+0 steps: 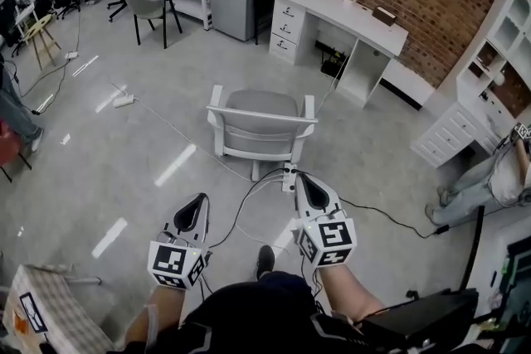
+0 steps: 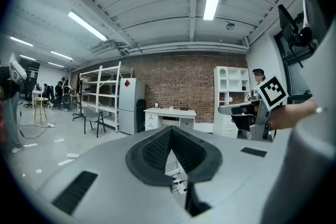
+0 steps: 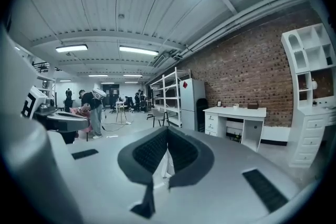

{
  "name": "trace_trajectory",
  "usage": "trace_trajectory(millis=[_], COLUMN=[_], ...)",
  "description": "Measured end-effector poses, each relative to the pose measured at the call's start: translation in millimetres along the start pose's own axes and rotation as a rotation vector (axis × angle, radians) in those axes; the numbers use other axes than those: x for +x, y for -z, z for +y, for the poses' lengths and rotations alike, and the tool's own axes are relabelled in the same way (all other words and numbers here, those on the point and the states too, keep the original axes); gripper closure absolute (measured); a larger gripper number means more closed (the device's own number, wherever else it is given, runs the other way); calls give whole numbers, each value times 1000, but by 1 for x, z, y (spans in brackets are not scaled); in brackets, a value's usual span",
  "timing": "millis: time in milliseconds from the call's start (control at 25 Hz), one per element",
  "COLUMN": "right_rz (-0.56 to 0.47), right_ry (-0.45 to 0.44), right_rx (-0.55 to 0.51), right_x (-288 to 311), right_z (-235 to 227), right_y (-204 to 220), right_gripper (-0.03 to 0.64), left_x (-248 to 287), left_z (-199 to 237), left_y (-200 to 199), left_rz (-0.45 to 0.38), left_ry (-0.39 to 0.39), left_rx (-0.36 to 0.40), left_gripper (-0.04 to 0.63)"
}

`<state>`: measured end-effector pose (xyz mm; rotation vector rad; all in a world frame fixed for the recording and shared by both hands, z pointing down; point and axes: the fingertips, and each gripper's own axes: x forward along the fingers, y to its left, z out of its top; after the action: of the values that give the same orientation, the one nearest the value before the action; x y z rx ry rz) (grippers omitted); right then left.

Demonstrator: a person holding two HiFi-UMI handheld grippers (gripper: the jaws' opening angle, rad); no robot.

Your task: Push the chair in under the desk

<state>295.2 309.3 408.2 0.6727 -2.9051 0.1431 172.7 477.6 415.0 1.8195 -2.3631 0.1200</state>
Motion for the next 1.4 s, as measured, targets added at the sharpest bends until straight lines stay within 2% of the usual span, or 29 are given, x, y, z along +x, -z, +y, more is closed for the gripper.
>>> trace_trajectory(millis=[240,480,840,1160,1240,1400], right_rz=[-7,15,40,83,111,156], right_ry=[-34,-51,-108,-113,-111,-107], right_rx=[-66,-75,-95,-144,-150,-188], right_x=[32,63,92,127,143,179], right_z=[-26,-62,-90,-92,-95,-103], right_y=[-7,-3,-6,10,18,25], right_gripper=[609,607,607,604,528,510], left_x=[53,100,147,190,208,246], left_z=[-4,-1,2,33,43,69], left_y=[-8,-7,-21,-12,-7,2], left_rz=[-22,7,31,55,80,134], left_ry=[30,-9,-15,-1,20,55], left_rx=[-12,-3,45,126,156,189], left_gripper=[588,588,588,588,586,586])
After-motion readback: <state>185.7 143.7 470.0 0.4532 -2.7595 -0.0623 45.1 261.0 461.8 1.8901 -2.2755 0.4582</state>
